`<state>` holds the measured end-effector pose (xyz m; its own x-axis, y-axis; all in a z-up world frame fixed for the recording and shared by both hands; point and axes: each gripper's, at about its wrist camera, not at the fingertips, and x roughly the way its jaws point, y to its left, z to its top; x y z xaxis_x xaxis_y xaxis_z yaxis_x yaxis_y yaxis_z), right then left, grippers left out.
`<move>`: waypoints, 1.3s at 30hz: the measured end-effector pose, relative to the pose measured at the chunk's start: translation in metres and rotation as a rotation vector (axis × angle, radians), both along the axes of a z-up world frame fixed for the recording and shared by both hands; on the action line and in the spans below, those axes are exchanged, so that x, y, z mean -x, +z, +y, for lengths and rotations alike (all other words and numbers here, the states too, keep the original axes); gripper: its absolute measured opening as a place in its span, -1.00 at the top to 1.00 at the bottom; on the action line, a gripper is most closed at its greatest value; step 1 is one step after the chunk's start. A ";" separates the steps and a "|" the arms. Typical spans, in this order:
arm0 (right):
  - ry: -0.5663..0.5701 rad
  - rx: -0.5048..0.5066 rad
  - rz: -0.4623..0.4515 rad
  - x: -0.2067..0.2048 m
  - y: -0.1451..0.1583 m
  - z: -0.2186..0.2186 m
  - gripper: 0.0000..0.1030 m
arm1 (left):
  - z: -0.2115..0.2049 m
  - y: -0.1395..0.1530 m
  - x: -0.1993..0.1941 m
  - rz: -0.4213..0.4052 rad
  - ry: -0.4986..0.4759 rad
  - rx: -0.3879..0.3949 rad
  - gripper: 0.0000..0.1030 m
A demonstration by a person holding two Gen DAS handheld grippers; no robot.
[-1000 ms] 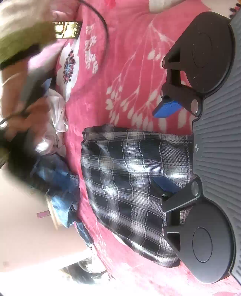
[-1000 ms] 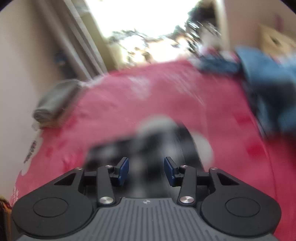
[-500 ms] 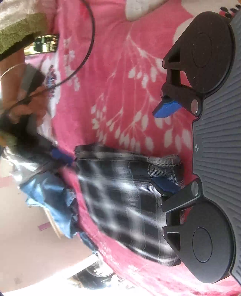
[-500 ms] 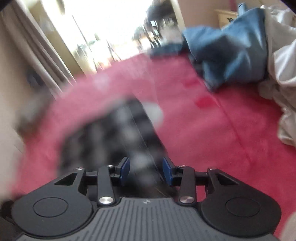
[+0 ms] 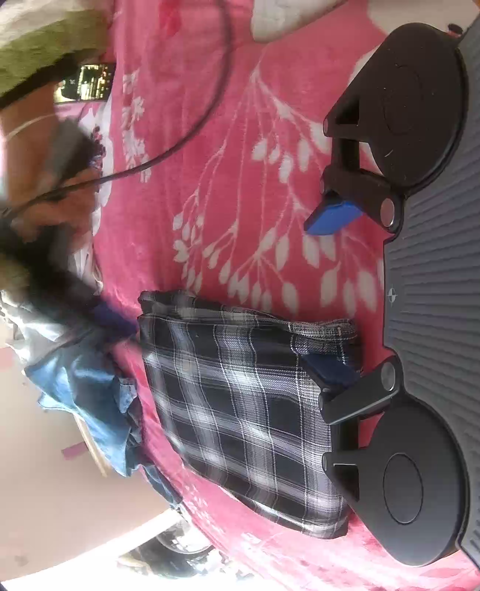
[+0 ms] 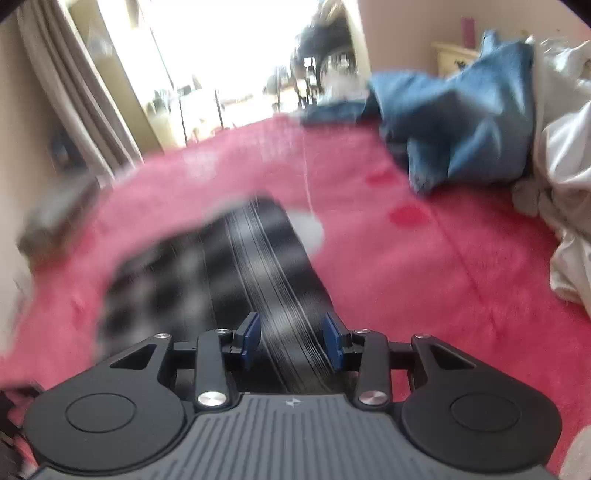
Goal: Fold clothes
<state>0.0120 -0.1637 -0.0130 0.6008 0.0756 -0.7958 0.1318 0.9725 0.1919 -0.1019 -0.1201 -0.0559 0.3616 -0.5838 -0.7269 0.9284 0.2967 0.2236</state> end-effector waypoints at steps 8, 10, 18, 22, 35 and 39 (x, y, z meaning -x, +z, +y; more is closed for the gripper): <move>-0.241 -0.277 -0.113 0.028 0.009 -0.040 0.18 | 0.012 0.030 -0.029 0.109 0.137 0.088 -0.38; -0.239 -0.276 -0.158 0.027 0.017 -0.039 0.18 | 0.007 0.032 -0.046 0.141 0.219 0.094 -0.40; -0.150 -0.146 -0.252 0.009 0.034 -0.002 0.19 | -0.007 0.025 -0.093 0.248 0.460 0.061 -0.40; -0.219 -0.160 -0.228 0.017 0.036 -0.007 0.19 | -0.004 0.026 -0.091 0.239 0.458 0.072 -0.40; -0.378 -0.532 -0.027 0.049 -0.026 -0.049 0.41 | -0.007 0.025 -0.081 0.214 0.396 0.091 -0.40; -0.345 -0.594 -0.044 0.046 -0.036 -0.046 0.66 | -0.023 0.032 -0.074 0.158 0.315 0.124 -0.38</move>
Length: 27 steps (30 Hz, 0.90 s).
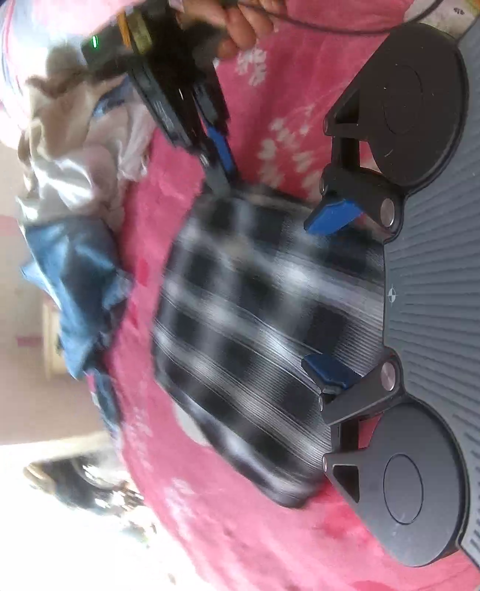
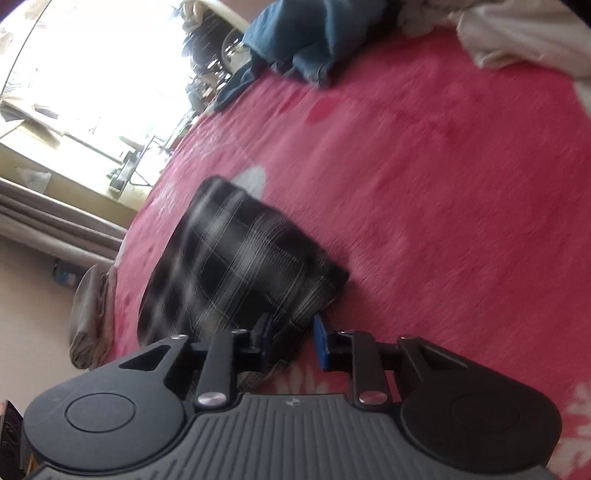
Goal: Fold clothes
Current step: 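Grasp the folded pants edge with the right gripper while the left gripper holds the opposite edge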
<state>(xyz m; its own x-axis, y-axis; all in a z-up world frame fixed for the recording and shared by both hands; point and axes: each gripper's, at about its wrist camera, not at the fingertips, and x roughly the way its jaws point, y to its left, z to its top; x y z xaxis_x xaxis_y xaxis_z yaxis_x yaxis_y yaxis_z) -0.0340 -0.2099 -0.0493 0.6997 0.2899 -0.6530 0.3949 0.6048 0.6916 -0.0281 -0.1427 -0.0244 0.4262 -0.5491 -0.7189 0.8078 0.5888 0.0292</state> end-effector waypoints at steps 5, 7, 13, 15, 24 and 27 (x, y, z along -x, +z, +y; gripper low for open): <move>-0.047 -0.148 -0.100 0.001 -0.010 -0.010 0.74 | -0.031 -0.003 0.008 -0.039 -0.102 0.009 -0.25; -0.059 -0.190 -0.122 0.005 -0.013 -0.014 0.75 | -0.042 -0.008 0.008 -0.048 -0.122 0.001 -0.08; -0.056 -0.216 -0.113 0.015 -0.021 -0.017 0.75 | -0.050 -0.016 0.002 -0.035 -0.144 0.009 0.14; -0.033 -0.195 -0.101 0.012 -0.021 -0.014 0.75 | -0.049 -0.017 0.001 -0.026 -0.143 0.009 0.18; 0.031 -0.062 -0.057 0.005 -0.014 -0.007 0.75 | -0.048 -0.015 0.001 -0.017 -0.152 0.039 0.19; 0.073 0.044 -0.050 0.001 -0.006 -0.002 0.75 | -0.053 -0.018 0.001 -0.039 -0.159 0.021 0.29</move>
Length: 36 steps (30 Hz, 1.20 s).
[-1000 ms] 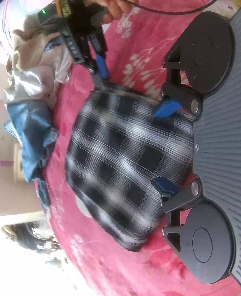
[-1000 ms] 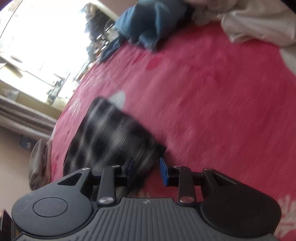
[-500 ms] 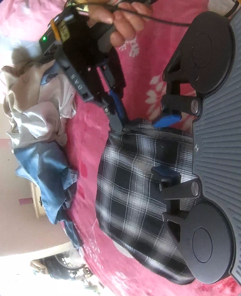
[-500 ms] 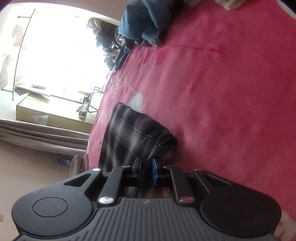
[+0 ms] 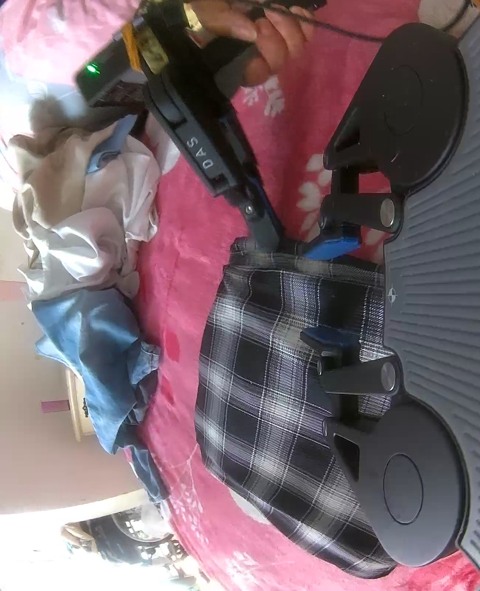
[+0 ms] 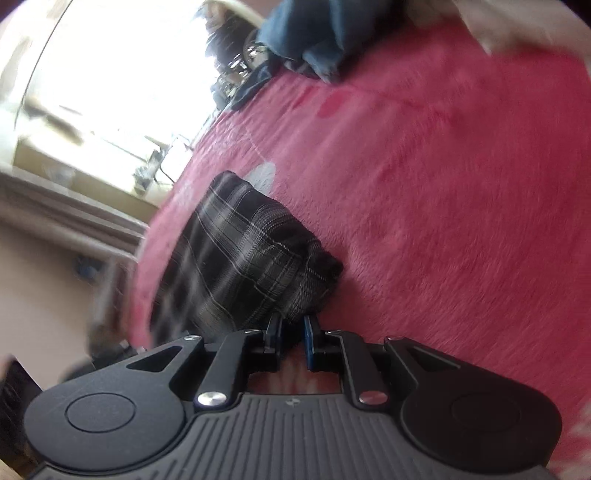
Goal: Fold clothes
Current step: 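Grasp the folded pants edge with the right gripper while the left gripper holds the opposite edge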
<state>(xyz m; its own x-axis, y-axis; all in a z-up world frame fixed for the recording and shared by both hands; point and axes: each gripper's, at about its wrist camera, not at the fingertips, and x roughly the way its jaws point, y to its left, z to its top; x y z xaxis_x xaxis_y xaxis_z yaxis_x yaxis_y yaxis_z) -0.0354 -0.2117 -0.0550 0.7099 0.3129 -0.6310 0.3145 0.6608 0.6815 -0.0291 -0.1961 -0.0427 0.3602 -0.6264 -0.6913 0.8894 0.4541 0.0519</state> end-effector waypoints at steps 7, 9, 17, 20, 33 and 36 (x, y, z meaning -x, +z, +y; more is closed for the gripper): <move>0.009 0.009 0.002 -0.005 -0.008 0.002 0.75 | -0.006 -0.003 -0.003 -0.032 0.006 -0.013 0.88; 0.018 0.020 -0.006 -0.006 -0.008 0.002 0.75 | -0.005 -0.002 -0.005 -0.030 0.013 0.002 0.99; 0.032 -0.009 -0.059 -0.014 -0.007 0.005 0.78 | 0.007 0.015 -0.007 0.004 0.032 0.093 1.00; 0.031 -0.045 -0.092 -0.018 -0.005 0.007 0.78 | 0.010 0.017 -0.005 0.009 0.028 0.112 1.00; -0.213 -0.646 -0.187 -0.021 -0.071 -0.008 0.78 | 0.007 -0.011 0.001 0.017 -0.013 0.050 0.99; -0.246 -0.656 -0.194 -0.012 -0.073 -0.015 0.75 | 0.008 -0.013 0.001 0.011 -0.018 0.040 0.99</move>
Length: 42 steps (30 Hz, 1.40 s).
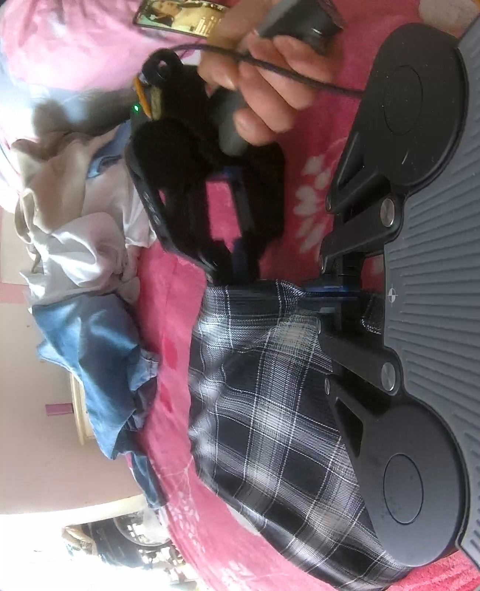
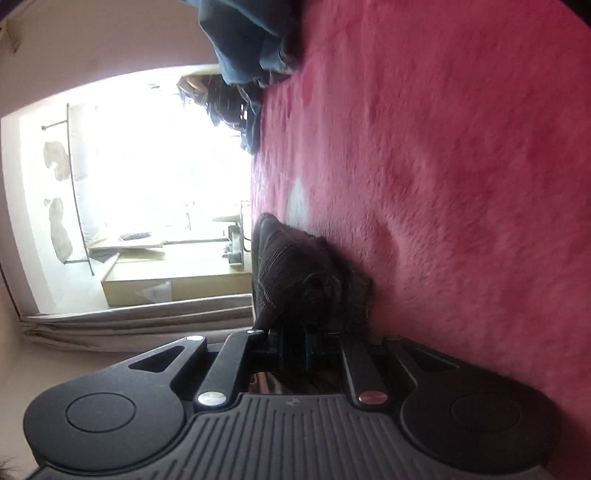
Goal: Fold clothes
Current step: 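Grasp the folded pants edge with the right gripper while the left gripper holds the opposite edge, then open both grippers and release the folded plaid pants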
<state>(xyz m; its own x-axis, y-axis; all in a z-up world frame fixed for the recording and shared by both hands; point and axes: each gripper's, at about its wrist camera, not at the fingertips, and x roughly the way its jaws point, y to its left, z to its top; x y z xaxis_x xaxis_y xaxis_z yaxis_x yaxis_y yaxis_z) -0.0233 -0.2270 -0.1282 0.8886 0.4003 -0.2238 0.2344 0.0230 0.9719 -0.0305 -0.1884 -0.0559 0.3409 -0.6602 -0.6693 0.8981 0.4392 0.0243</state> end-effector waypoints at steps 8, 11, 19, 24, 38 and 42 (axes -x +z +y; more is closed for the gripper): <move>-0.082 0.022 -0.001 0.032 0.012 -0.028 0.68 | 0.000 -0.003 0.000 0.000 -0.001 -0.011 0.96; -0.044 0.057 0.031 0.030 0.013 -0.024 0.68 | 0.000 -0.003 0.000 0.000 0.000 -0.011 0.95; 0.074 0.207 0.083 0.007 0.021 -0.002 0.69 | 0.000 -0.004 0.001 -0.003 0.000 -0.010 0.95; 0.075 0.212 0.037 -0.008 0.026 -0.003 0.68 | 0.001 -0.005 0.001 -0.006 -0.008 -0.011 0.95; 0.004 0.939 0.031 -0.024 0.074 0.057 0.77 | 0.004 -0.008 0.002 -0.003 -0.025 -0.006 0.94; 0.128 1.383 0.056 -0.033 0.082 0.098 0.77 | 0.005 -0.009 0.002 -0.002 -0.032 -0.008 0.94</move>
<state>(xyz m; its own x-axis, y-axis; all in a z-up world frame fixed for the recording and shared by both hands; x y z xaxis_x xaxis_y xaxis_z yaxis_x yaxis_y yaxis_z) 0.0093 -0.1291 -0.0461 0.8397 -0.0957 -0.5345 0.1950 0.9718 0.1323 -0.0327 -0.1831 -0.0646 0.3215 -0.6650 -0.6742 0.9114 0.4104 0.0298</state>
